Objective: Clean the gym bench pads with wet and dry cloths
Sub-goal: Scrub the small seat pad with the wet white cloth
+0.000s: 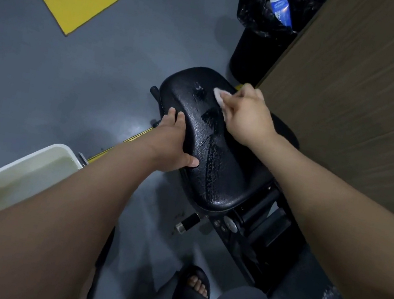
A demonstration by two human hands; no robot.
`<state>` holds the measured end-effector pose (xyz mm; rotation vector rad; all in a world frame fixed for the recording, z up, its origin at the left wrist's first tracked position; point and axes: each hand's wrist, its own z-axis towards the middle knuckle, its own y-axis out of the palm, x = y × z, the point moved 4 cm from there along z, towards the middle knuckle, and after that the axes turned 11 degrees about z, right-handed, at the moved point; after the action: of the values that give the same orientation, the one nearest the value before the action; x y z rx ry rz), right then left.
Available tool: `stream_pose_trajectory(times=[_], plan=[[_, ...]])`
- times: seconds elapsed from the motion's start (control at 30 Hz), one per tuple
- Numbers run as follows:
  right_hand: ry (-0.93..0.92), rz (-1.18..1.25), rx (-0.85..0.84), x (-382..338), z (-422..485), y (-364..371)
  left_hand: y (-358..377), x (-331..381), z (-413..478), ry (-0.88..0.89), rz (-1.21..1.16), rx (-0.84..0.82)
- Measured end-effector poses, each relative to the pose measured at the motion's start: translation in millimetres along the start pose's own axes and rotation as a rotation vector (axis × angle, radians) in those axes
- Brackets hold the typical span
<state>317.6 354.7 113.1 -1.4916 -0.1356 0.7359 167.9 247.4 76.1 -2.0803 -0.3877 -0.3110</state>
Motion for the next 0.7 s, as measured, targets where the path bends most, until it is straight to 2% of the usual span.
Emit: stream_pose_trajectory(times=[0.1, 0.27, 0.33, 0.4, 0.57, 0.63, 0.7], plan=[[0.030, -0.006, -0.035, -1, 7, 6, -1, -1, 1, 0.009, 0.008, -0.004], [-0.312, 0.103, -0.261, -11, -60, -10, -3, 1, 1, 0.024, 0.007, -0.038], [-0.364, 0.113, -0.313, -5, -57, -14, -3, 0, 2, 0.021, 0.001, -0.043], [-0.337, 0.085, -0.268, 1, -28, -10, -2, -2, 4, 0.015, 0.002, -0.032], [-0.109, -0.044, -0.135, 7, 48, 15, -1, -2, 4, 0.001, 0.002, -0.011], [-0.152, -0.025, -0.134, -3, 33, 14, -1, -1, 4, 0.001, -0.014, -0.015], [-0.316, 0.023, -0.178, -12, -2, 8, -1, 0, 4, 0.004, -0.026, -0.027]])
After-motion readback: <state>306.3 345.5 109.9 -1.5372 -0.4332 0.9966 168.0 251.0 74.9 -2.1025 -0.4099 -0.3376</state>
